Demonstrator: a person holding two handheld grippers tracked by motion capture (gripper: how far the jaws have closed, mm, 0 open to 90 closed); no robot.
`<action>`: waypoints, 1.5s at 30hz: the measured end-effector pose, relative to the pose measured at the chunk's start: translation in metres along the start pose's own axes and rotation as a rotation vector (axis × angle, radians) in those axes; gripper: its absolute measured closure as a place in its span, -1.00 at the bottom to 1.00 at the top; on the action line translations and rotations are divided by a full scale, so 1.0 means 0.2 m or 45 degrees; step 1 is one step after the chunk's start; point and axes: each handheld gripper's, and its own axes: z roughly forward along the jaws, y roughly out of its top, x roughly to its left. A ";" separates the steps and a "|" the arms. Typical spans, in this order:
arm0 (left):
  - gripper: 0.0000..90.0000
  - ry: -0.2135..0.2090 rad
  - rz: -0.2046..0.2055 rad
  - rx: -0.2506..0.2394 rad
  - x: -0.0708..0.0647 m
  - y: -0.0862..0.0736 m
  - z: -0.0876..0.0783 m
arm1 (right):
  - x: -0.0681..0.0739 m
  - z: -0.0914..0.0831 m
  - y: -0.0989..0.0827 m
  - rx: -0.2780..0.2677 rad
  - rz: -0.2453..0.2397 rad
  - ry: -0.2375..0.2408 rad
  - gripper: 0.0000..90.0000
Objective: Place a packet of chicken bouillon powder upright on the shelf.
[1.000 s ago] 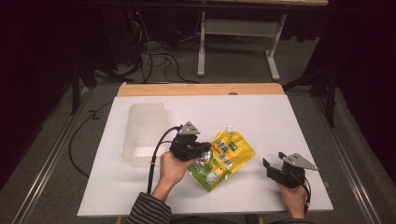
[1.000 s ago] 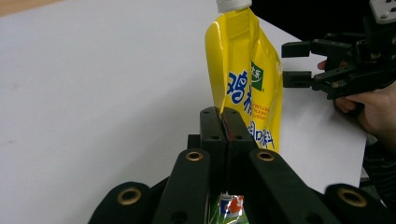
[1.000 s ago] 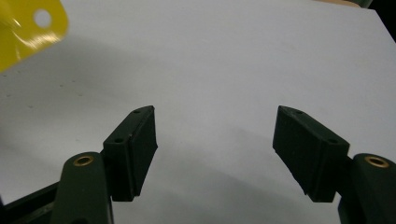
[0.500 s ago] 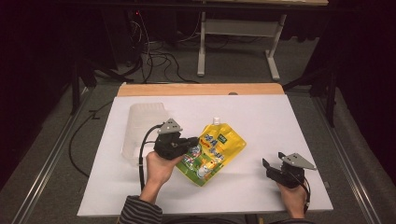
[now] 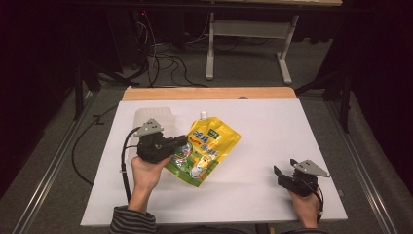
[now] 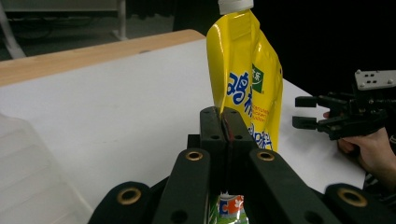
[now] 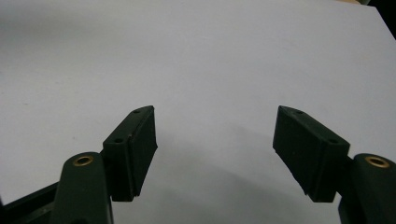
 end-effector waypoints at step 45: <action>0.98 0.462 0.035 -0.163 0.21 0.08 -0.31 | 0.00 0.00 0.00 0.003 -0.003 -0.004 -0.32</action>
